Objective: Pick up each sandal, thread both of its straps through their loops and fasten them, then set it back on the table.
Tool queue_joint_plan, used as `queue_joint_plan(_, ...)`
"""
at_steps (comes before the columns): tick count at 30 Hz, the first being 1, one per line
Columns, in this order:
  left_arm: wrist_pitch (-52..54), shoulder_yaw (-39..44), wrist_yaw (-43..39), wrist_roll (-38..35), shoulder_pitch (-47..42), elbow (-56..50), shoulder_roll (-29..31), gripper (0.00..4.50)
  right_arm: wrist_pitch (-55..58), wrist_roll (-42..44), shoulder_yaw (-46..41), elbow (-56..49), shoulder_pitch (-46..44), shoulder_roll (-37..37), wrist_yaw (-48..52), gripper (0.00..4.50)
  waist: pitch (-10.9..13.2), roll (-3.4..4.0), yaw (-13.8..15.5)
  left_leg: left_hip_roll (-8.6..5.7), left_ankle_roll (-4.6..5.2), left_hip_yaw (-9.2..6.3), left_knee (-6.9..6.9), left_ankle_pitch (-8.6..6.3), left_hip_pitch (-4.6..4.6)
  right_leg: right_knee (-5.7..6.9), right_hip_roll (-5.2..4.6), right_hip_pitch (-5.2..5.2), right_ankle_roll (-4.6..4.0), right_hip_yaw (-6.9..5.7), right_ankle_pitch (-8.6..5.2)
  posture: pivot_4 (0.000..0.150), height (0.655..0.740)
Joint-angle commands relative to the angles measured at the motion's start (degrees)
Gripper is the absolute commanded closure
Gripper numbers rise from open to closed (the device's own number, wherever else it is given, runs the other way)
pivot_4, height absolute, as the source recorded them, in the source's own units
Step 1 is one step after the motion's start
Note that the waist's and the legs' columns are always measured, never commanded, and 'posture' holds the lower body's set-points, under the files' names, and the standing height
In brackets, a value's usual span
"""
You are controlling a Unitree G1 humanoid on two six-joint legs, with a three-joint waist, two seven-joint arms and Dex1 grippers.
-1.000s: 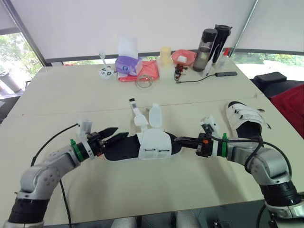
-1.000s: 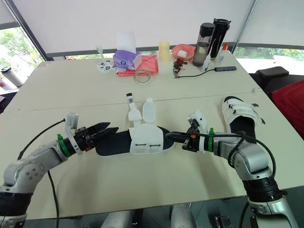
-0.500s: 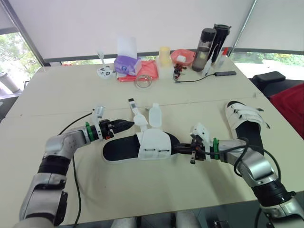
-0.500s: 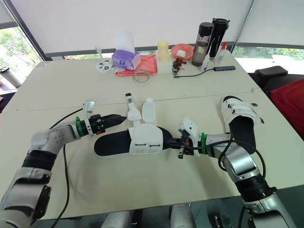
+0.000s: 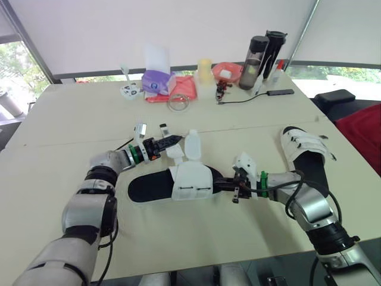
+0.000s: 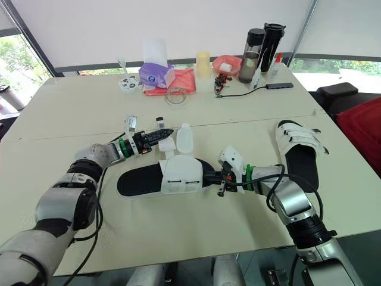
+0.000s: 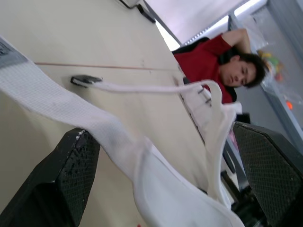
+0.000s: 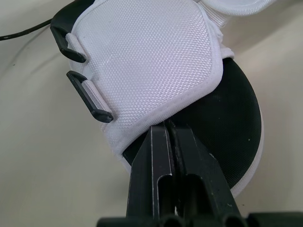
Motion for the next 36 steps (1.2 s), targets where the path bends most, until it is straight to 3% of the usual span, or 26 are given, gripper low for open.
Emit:
queue_joint_plan(1,-3.05,4.80,3.54,0.45,-2.74,3.12,-1.08,0.00,0.44,-1.18,0.59,0.17,0.05,0.79,-0.95,4.42,0.00,0.00,0.05,0.00,0.00,-0.02,0.00,0.00,0.01,0.05,0.00,-0.01,0.00,-0.02,0.00,0.150,0.7400)
queue_joint_plan(6,-4.83,7.57,5.88,2.22,-3.24,4.89,-2.02,0.00,0.54,-1.48,0.31,-0.37,0.63,1.16,-1.51,4.42,0.00,-0.02,0.02,-0.01,-0.07,-0.01,0.01,0.04,0.05,0.07,0.00,0.02,0.00,-0.02,0.00,0.150,0.7400)
queue_joint_plan(8,-6.24,8.75,6.84,2.51,-3.18,5.20,-2.39,0.52,0.39,-1.59,0.23,-0.46,0.80,1.29,-1.86,4.50,0.00,-0.02,0.05,0.00,-0.07,-0.01,0.01,0.04,0.06,0.09,0.00,0.03,0.00,-0.02,0.00,0.150,0.7400)
queue_joint_plan(9,-6.70,9.38,7.09,2.60,-3.29,5.28,-2.57,0.84,0.36,-1.59,0.18,-0.47,0.84,1.36,-1.98,4.50,0.00,-0.02,0.05,0.00,-0.08,-0.02,0.01,0.05,0.07,0.09,0.00,0.03,0.00,-0.02,0.00,0.150,0.7400)
queue_joint_plan(16,-8.95,10.76,8.08,5.06,-3.87,5.25,-3.28,4.39,0.18,-1.82,0.11,-0.12,0.76,1.83,-2.31,4.50,-0.01,-0.04,0.05,-0.01,-0.14,-0.02,0.01,0.08,0.07,0.11,0.01,0.03,0.00,-0.02,0.01,0.150,0.7400)
queue_joint_plan(20,-15.89,8.90,7.38,8.77,-4.38,3.73,-3.47,4.39,-0.27,-2.21,0.01,0.21,0.99,1.93,-2.40,4.50,-0.01,-0.04,0.05,-0.02,-0.15,-0.02,0.01,0.09,0.08,0.12,0.02,0.03,0.01,-0.02,0.01,0.150,0.7400)
queue_joint_plan(25,-25.09,1.96,-1.18,15.57,-4.06,-2.86,-3.30,4.39,-1.36,-2.85,-0.27,0.61,1.86,1.64,-2.72,4.50,0.00,-0.06,0.20,-0.04,-0.19,-0.01,0.01,0.11,0.07,0.11,0.02,0.05,0.00,-0.02,0.01,0.150,0.7400)
queue_joint_plan(28,-38.54,-4.87,-3.77,21.97,0.88,-12.94,-3.25,4.39,-2.03,-2.96,-0.73,0.83,2.48,1.32,-2.83,4.50,-0.01,-0.05,0.20,-0.02,-0.20,-0.01,0.01,0.12,0.08,0.10,0.02,0.06,-0.01,-0.01,0.02,0.150,0.7400)
queue_joint_plan(32,-71.29,-17.53,-8.21,34.72,13.05,-25.94,2.10,4.39,-3.59,-3.63,-0.19,1.65,3.18,1.08,-2.58,4.50,-0.08,0.05,0.17,0.01,-0.22,0.10,-0.15,0.11,0.22,0.05,-0.02,0.08,-0.03,0.16,0.03,0.150,0.7400)
queue_joint_plan(34,-89.62,-20.13,-3.38,41.69,14.61,-24.30,5.32,4.39,-4.31,-3.88,-0.20,2.44,3.05,1.31,-2.85,4.50,-0.07,0.03,0.46,0.02,-0.22,0.11,-0.20,0.11,0.27,0.05,-0.02,0.09,-0.05,0.20,0.04,0.150,0.7400)
queue_joint_plan(36,-106.77,-18.36,7.75,54.59,13.53,-22.20,7.58,4.39,-5.08,-4.15,-0.35,3.26,2.81,1.54,-3.24,4.50,-0.05,-0.08,0.73,0.03,-0.23,0.06,-0.17,0.11,0.26,0.01,-0.01,0.09,-0.12,0.17,0.07,0.150,0.7400)
